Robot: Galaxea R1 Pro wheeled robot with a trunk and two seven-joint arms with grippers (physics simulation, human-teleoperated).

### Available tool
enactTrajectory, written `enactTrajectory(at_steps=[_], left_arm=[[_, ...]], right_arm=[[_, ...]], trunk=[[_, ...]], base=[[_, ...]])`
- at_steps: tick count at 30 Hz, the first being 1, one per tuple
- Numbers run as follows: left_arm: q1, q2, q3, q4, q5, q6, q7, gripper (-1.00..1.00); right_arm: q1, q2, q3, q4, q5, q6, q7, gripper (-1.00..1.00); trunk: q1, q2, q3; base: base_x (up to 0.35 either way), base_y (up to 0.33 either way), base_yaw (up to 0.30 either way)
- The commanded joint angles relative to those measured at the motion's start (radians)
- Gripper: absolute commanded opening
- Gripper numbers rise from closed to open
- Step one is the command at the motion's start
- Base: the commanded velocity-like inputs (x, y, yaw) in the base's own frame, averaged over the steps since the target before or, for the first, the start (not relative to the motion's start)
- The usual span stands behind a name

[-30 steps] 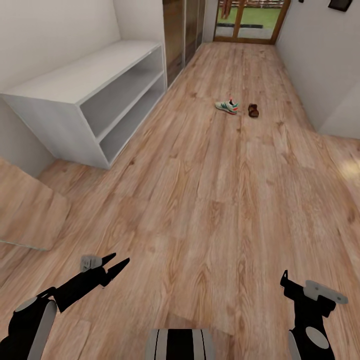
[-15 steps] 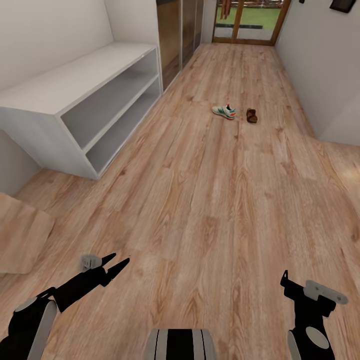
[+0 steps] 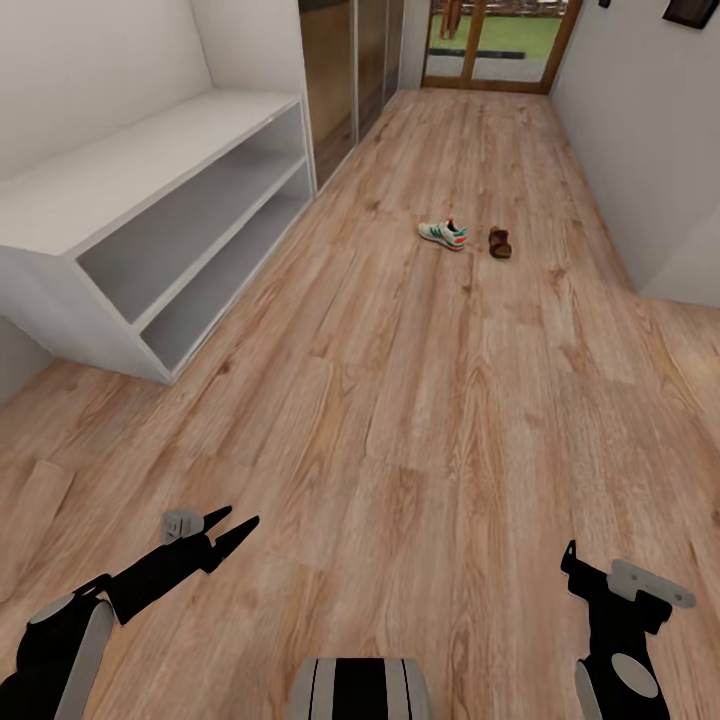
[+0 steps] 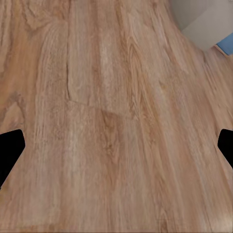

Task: Pick up the two gym shoes and the two sandals from the corridor floor and place them onto the hallstand (shoe rack) in the corridor, making sure they are on the rack and not on the floor. Arrange them so the two gym shoes are next to each other and the two sandals are next to each other.

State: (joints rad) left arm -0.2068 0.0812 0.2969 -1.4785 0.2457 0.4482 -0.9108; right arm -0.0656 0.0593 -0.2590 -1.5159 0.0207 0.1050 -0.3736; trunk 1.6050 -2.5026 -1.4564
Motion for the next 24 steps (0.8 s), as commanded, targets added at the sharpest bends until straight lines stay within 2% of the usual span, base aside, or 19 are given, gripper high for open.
enactTrajectory(at_steps=[1, 24], left_arm=[[0.000, 0.000, 0.001, 0.000, 0.006, 0.009, -0.002, 1.00], [0.000, 0.000, 0.001, 0.000, 0.006, 0.009, -0.002, 1.00]], right_arm=[[0.000, 0.001, 0.000, -0.001, 0.002, 0.007, -0.002, 1.00], [0.000, 0.001, 0.000, -0.001, 0.002, 0.007, -0.002, 1.00]], trunk=[[0.000, 0.000, -0.001], [0.000, 0.000, -0.001]], base=[[0.319, -0.153, 0.000], [0.319, -0.153, 0.000]])
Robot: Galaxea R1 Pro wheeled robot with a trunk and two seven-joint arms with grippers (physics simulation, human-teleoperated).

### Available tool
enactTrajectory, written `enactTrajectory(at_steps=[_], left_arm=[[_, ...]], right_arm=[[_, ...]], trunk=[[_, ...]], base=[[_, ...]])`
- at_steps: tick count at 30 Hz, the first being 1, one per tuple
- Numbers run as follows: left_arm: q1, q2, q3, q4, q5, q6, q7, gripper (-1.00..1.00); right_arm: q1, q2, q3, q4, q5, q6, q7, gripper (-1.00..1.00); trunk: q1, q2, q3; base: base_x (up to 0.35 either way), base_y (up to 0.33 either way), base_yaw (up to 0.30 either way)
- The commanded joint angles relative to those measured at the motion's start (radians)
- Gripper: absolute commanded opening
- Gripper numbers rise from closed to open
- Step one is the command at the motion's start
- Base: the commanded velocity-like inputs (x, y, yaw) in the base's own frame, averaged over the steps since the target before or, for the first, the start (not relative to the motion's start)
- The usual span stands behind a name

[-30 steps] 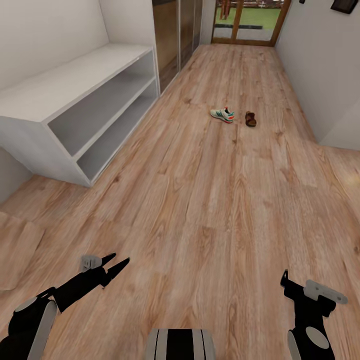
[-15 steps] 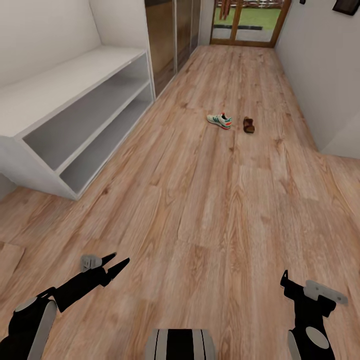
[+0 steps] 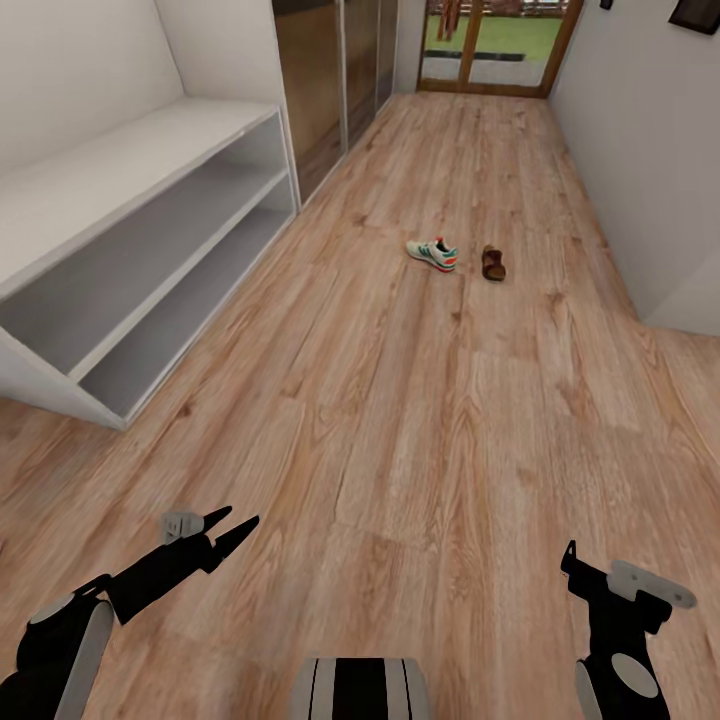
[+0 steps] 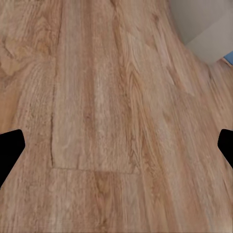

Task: Pick up the two gym shoes and the two sandals from the corridor floor and place them onto the hallstand (shoe rack) in the corridor, making sure they are on the rack and not on the floor. Arrange them so the two gym shoes are next to each other and the two sandals are next to each other.

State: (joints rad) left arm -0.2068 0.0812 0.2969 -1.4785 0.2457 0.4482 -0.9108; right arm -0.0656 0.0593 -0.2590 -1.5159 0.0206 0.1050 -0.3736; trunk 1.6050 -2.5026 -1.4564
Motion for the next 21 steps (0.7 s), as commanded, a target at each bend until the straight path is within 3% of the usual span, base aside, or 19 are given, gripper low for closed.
enactTrajectory(at_steps=[1, 21], left_arm=[[0.000, 0.000, 0.001, 0.000, 0.006, 0.009, -0.002, 1.00], [0.000, 0.000, 0.001, 0.000, 0.006, 0.009, -0.002, 1.00]], right_arm=[[0.000, 0.001, 0.000, -0.001, 0.002, 0.007, -0.002, 1.00], [0.000, 0.001, 0.000, -0.001, 0.002, 0.007, -0.002, 1.00]], trunk=[[0.000, 0.000, -0.001], [0.000, 0.000, -0.001]], base=[[0.319, -0.153, 0.000], [0.319, -0.153, 0.000]])
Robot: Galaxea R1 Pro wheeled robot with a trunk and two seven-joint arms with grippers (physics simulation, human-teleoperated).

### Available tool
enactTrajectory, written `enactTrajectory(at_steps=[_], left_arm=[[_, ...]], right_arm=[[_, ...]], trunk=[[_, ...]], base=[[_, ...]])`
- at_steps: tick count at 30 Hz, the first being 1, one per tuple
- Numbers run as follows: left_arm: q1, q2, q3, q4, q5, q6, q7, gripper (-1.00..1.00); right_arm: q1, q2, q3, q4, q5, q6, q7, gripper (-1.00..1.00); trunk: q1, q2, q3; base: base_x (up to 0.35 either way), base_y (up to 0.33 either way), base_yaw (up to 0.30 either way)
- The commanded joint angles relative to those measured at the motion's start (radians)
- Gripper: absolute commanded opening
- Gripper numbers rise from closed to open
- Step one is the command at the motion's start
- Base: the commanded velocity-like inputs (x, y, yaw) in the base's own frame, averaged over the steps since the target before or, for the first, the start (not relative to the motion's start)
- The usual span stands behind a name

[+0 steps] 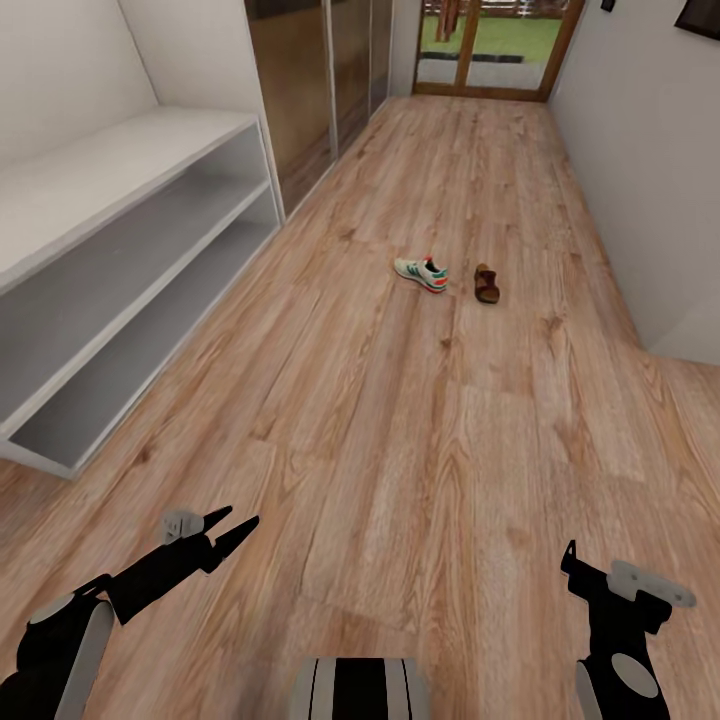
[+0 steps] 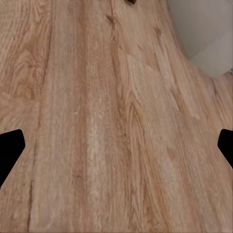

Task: Pick up the two gym shoes and the two sandals from the corridor floor and place them onto the hallstand (shoe rack) in the corridor, making sure they are on the rack and not on the floor. Arrange them so the two gym shoes are next to each other and the two sandals are next to each other.

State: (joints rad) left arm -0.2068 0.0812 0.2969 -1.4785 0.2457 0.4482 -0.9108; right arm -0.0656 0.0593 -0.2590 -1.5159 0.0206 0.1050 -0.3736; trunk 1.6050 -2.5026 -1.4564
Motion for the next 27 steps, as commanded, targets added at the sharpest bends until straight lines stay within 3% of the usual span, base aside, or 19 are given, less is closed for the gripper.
enactTrajectory(at_steps=[1, 27], left_arm=[[0.000, 0.000, 0.001, 0.000, 0.006, 0.009, -0.002, 1.00], [0.000, 0.000, 0.001, 0.000, 0.006, 0.009, -0.002, 1.00]], right_arm=[[0.000, 0.001, 0.000, -0.001, 0.002, 0.007, -0.002, 1.00], [0.000, 0.001, 0.000, -0.001, 0.002, 0.007, -0.002, 1.00]], trunk=[[0.000, 0.000, -0.001], [0.000, 0.000, -0.001]], base=[[0.319, -0.153, 0.000], [0.319, -0.153, 0.000]])
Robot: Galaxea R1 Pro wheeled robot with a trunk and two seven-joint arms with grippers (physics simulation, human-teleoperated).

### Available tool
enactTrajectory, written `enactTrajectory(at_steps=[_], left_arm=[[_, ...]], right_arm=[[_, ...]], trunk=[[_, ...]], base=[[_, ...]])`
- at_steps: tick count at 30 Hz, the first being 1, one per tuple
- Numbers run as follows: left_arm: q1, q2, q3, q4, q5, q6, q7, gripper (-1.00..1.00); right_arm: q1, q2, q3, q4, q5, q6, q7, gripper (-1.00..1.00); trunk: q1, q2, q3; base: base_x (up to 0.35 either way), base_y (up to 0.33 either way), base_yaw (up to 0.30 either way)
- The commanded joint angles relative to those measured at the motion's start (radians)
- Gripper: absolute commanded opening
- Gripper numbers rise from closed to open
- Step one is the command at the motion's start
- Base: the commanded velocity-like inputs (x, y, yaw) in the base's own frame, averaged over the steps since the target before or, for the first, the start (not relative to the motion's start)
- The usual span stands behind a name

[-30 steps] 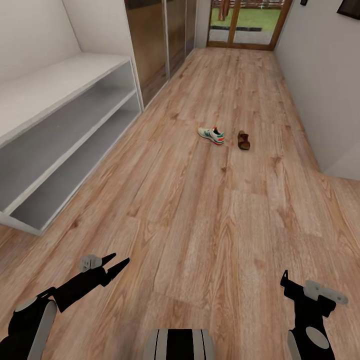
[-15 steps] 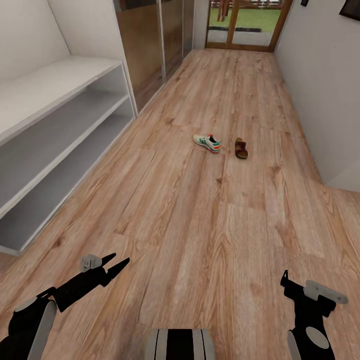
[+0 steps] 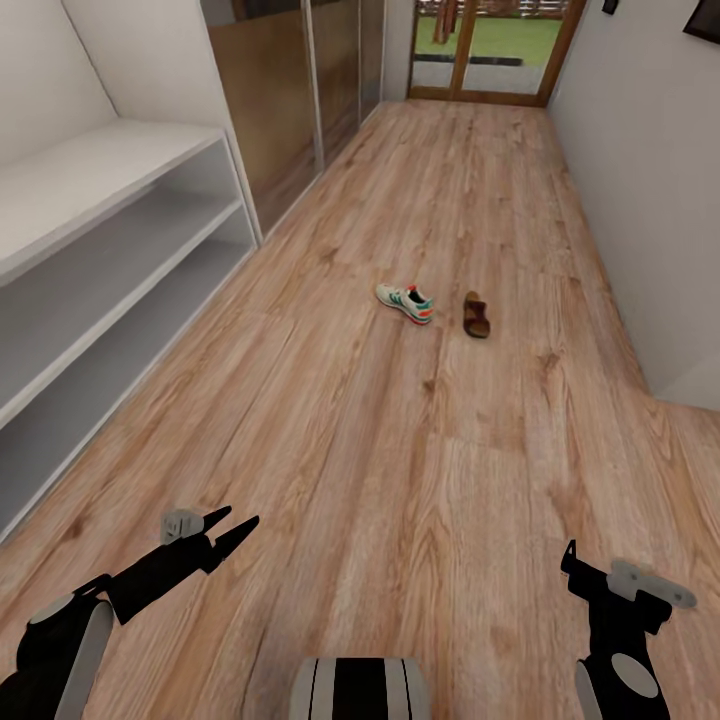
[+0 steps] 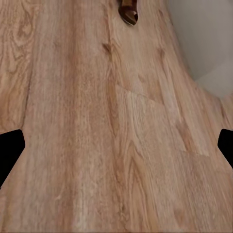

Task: Pick up the two gym shoes and the two sandals from the corridor floor and place them onto the hallstand (shoe rack) in the corridor, making sure they are on the rack and not on the floor. Arrange them so the two gym shoes are next to each other and the two sandals are next to each other.

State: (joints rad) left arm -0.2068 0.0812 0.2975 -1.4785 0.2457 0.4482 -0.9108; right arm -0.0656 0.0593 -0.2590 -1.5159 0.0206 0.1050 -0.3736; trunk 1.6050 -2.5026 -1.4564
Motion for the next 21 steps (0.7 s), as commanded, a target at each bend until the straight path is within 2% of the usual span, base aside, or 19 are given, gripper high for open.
enactTrajectory(at_steps=[1, 13, 21], left_arm=[[0.000, 0.000, 0.001, 0.000, 0.006, 0.009, -0.002, 1.00], [0.000, 0.000, 0.000, 0.000, 0.006, 0.009, -0.002, 1.00], [0.000, 0.000, 0.000, 0.000, 0.006, 0.009, -0.002, 1.00]], right_arm=[[0.000, 0.001, 0.000, -0.001, 0.002, 0.007, -0.002, 1.00], [0.000, 0.001, 0.000, -0.001, 0.002, 0.007, -0.002, 1.00], [0.000, 0.001, 0.000, -0.001, 0.002, 0.007, -0.002, 1.00]], trunk=[[0.000, 0.000, -0.001], [0.000, 0.000, -0.001], [0.000, 0.000, -0.008]], base=[[0.319, -0.153, 0.000], [0.319, -0.153, 0.001], [0.319, -0.153, 0.110]])
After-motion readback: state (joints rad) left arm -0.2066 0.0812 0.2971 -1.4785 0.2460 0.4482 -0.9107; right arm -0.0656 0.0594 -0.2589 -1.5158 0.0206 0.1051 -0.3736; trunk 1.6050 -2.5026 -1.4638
